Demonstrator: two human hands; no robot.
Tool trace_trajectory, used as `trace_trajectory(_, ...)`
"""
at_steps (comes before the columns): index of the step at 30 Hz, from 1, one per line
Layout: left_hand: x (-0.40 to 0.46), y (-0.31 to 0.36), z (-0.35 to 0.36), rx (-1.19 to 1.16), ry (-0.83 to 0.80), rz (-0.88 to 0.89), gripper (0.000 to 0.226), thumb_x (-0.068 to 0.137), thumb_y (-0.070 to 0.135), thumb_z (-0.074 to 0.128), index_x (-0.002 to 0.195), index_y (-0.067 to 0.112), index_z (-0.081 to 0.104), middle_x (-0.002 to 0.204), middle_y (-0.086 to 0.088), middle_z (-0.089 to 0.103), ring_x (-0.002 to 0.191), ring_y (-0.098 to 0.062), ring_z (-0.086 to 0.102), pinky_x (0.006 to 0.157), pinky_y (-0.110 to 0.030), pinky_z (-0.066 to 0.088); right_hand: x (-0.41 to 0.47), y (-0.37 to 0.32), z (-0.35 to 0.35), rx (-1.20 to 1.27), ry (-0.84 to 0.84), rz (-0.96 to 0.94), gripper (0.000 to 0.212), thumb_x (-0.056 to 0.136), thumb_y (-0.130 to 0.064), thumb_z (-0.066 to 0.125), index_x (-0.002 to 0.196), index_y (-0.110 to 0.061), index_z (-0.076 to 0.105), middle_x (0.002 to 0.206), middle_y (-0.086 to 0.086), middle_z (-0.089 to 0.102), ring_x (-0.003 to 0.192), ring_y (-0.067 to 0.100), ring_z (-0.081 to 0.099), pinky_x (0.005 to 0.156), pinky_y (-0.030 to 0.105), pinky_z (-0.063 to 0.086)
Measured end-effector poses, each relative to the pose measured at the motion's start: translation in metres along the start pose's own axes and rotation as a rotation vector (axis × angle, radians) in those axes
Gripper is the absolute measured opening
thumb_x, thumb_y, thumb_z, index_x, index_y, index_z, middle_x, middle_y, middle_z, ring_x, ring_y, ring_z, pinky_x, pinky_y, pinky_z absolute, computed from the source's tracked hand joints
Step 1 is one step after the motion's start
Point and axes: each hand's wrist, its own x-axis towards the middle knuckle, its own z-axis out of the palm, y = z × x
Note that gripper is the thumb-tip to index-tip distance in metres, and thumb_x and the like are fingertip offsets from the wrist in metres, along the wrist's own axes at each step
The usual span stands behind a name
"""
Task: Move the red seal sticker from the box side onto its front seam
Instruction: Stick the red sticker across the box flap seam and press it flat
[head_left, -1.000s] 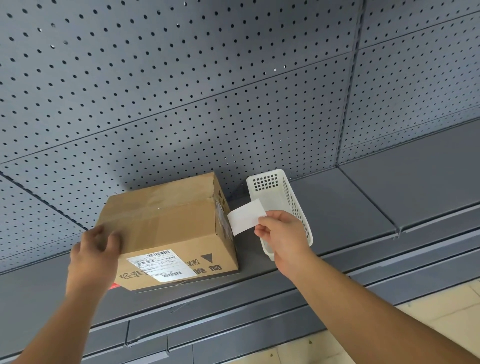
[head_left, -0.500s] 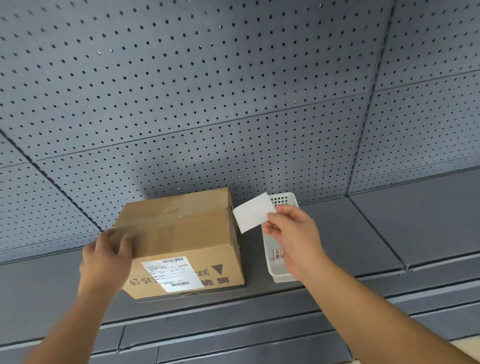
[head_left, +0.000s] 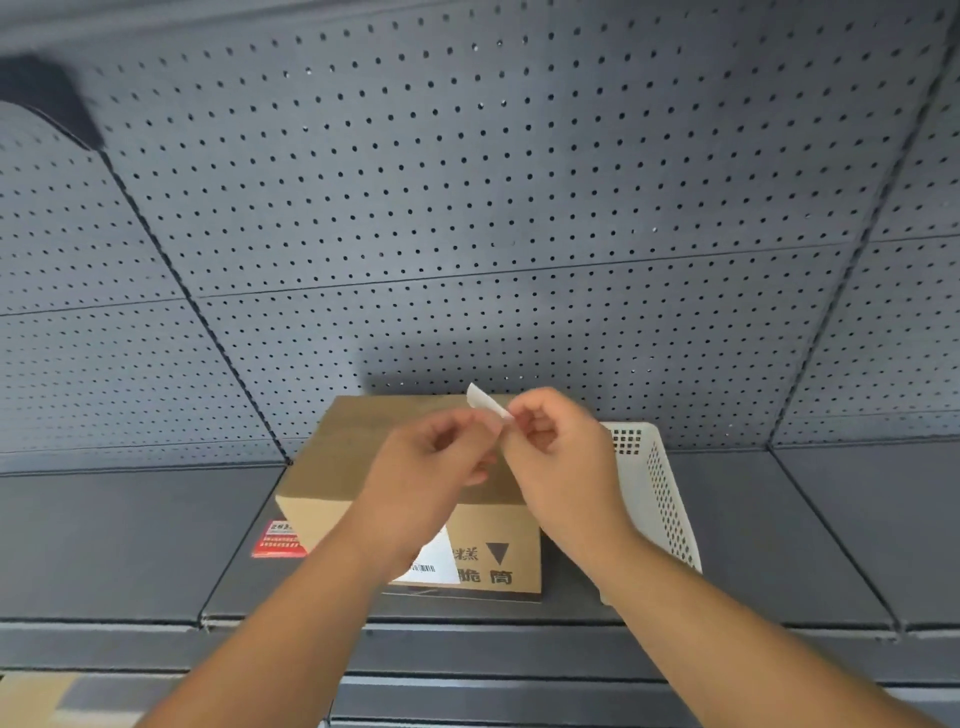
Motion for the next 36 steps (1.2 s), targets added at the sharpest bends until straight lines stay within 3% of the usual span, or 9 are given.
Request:
trace_trajectory(3,0.008,0.002,-0.009,-0.172,-0.032,-0.064,0.020,0.099,0.025,0.065,0.100,0.010,0.078,0.103,-0.010,0.081,0.102,-0.023,0.076,0.093,-0.036,0.056,0.003,-0.003,0.015,-0.139,-0.011,-0.196,0.009,0.087,-0.009,0.074,0.090,-0.018,0.072,0.086,-0.009,0.067,0.082,0.010,0.061,0.070,0.027,0.051)
trace_trajectory(7,0.022,-0.006,-0.032,-0.251,-0.016,-0.103,0.019,0.098,0.020,0.066,0.083,0.012,0.074,0.096,-0.009,0.081,0.092,-0.020,0.075,0.088,-0.034,0.059,0.005,-0.001,0.039,-0.309,-0.040,-0.313,0.007,0.088,-0.016,0.069,0.094,-0.018,0.071,0.094,-0.009,0.066,0.094,0.019,0.057,0.077,0.031,0.049)
trace_trajectory(12,0.045,-0.023,-0.061,-0.243,0.033,-0.108,0.022,0.098,0.019,0.066,0.102,0.000,0.075,0.094,-0.012,0.081,0.084,-0.024,0.072,0.082,-0.032,0.060,0.008,0.002,0.062,-0.355,-0.121,-0.335,0.024,0.089,-0.024,0.061,0.109,-0.021,0.073,0.107,-0.010,0.067,0.104,0.010,0.053,0.089,0.019,0.042)
trace_trajectory(14,0.055,-0.030,-0.074,-0.188,0.035,-0.101,0.021,0.099,0.018,0.065,0.105,0.003,0.077,0.095,-0.012,0.081,0.085,-0.028,0.073,0.084,-0.036,0.060,0.012,0.004,0.067,-0.329,-0.072,-0.284,0.023,0.089,-0.021,0.063,0.110,-0.023,0.071,0.107,-0.012,0.064,0.104,0.009,0.054,0.088,0.018,0.042)
trace_trajectory(17,0.069,-0.040,-0.091,-0.135,0.055,-0.116,0.017,0.098,0.019,0.067,0.097,0.009,0.080,0.088,-0.008,0.080,0.079,-0.018,0.070,0.078,-0.033,0.058,0.026,0.011,0.066,-0.263,0.092,-0.065,0.023,0.091,-0.020,0.067,0.113,-0.025,0.067,0.106,-0.011,0.062,0.099,0.009,0.057,0.081,0.026,0.046)
trace_trajectory(21,0.084,-0.046,-0.107,-0.098,0.039,-0.112,0.017,0.096,0.018,0.068,0.087,0.012,0.081,0.087,-0.010,0.080,0.074,-0.015,0.067,0.076,-0.034,0.057,0.043,0.012,0.066,-0.169,0.023,0.224,0.015,0.094,-0.034,0.069,0.109,-0.029,0.070,0.096,-0.015,0.071,0.088,-0.004,0.063,0.071,0.014,0.044)
trace_trajectory(25,0.094,-0.050,-0.116,-0.030,0.009,-0.096,0.017,0.096,0.018,0.068,0.087,0.011,0.081,0.084,-0.006,0.080,0.070,-0.013,0.066,0.067,-0.030,0.053,0.049,0.011,0.077,-0.174,-0.019,0.263,0.013,0.096,-0.035,0.066,0.093,-0.027,0.076,0.086,-0.011,0.076,0.079,0.000,0.068,0.069,0.023,0.051)
trace_trajectory(32,0.110,-0.054,-0.124,0.103,-0.038,-0.114,0.019,0.098,0.025,0.063,0.092,0.015,0.079,0.084,-0.003,0.080,0.063,-0.010,0.060,0.062,-0.025,0.048,0.062,0.015,0.083,-0.254,-0.064,0.315,0.017,0.095,-0.030,0.067,0.083,-0.023,0.076,0.059,-0.020,0.065,0.053,-0.006,0.056,0.051,0.013,0.036)
trace_trajectory(36,0.122,-0.055,-0.126,0.263,-0.027,-0.089,0.027,0.097,0.032,0.061,0.080,0.018,0.076,0.077,-0.002,0.078,0.059,-0.014,0.054,0.062,-0.028,0.044,0.073,0.015,0.081,-0.336,-0.164,0.336,0.023,0.094,-0.031,0.065,0.077,-0.020,0.075,0.061,-0.010,0.066,0.046,-0.002,0.050,0.048,0.016,0.037)
